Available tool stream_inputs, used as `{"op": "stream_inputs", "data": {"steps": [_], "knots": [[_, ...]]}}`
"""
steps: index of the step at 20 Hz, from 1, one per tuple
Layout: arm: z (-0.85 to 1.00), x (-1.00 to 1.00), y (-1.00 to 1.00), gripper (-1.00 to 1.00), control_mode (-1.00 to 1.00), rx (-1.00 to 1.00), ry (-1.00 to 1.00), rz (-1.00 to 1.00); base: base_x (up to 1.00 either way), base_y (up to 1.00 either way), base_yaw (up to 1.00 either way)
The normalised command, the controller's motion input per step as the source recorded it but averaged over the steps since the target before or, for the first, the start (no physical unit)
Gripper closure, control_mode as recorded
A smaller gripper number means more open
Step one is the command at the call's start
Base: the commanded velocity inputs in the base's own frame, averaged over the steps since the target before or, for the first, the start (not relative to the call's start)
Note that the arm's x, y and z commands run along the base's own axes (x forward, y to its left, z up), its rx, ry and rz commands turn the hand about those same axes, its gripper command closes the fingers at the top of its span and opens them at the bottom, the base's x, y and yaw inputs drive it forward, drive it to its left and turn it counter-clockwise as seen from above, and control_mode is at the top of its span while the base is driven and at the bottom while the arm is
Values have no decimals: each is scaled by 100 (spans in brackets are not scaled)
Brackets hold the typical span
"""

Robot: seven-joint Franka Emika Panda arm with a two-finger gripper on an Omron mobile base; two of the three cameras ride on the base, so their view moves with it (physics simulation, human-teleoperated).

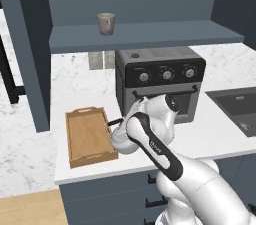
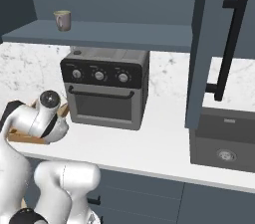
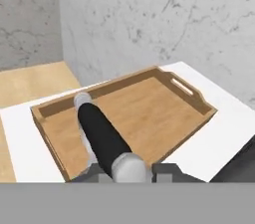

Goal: Pick the kettle from the counter and place it on the tray. Then pick the mug from the cabinet and place it on the tray. Then close the cabinet doors.

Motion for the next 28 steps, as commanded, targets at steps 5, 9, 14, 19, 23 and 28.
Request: {"op": "stream_inputs", "data": {"steps": [5,9,14,19,23,28], "knots": [[20,62,87,100,-100,7,6,-15,0,0,0],[42,24,47,100,-100,5,10,-13,0,0,0],[50,1,10,100,-100,0,7,-17,0,0,0],[5,18,35,100,-100,0,0,-18,0,0,0],[0,31,56,100,-100,0,0,-19,0,0,0],[0,16,17,100,-100,0,0,-14,0,0,0]]}}
